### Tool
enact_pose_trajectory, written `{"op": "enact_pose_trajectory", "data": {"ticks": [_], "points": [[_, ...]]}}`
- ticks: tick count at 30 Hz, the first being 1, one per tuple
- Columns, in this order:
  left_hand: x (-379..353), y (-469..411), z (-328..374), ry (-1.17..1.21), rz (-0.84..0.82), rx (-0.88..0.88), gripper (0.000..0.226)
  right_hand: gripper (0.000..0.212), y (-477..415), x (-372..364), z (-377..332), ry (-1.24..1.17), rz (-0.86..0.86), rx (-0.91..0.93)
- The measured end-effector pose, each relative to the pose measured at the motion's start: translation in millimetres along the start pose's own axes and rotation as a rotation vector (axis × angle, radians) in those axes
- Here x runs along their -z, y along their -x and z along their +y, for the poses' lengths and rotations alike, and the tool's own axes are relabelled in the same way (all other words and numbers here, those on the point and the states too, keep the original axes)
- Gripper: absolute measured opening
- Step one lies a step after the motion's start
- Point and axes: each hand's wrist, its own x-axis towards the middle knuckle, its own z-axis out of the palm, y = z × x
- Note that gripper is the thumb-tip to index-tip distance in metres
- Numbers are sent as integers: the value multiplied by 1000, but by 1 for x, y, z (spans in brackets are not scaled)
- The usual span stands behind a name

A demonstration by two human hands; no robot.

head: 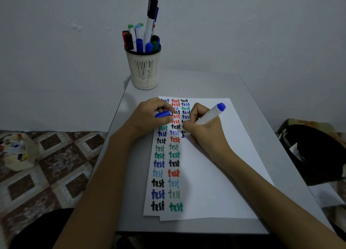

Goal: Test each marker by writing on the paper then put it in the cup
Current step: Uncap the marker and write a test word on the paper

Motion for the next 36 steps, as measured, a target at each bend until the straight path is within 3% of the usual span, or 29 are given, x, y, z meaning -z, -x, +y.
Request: {"op": "enact_pose_trajectory", "data": {"ticks": [36], "points": [[0,-2,0,-2,-18,19,21,29,0,7,0,-65,51,-14]]}}
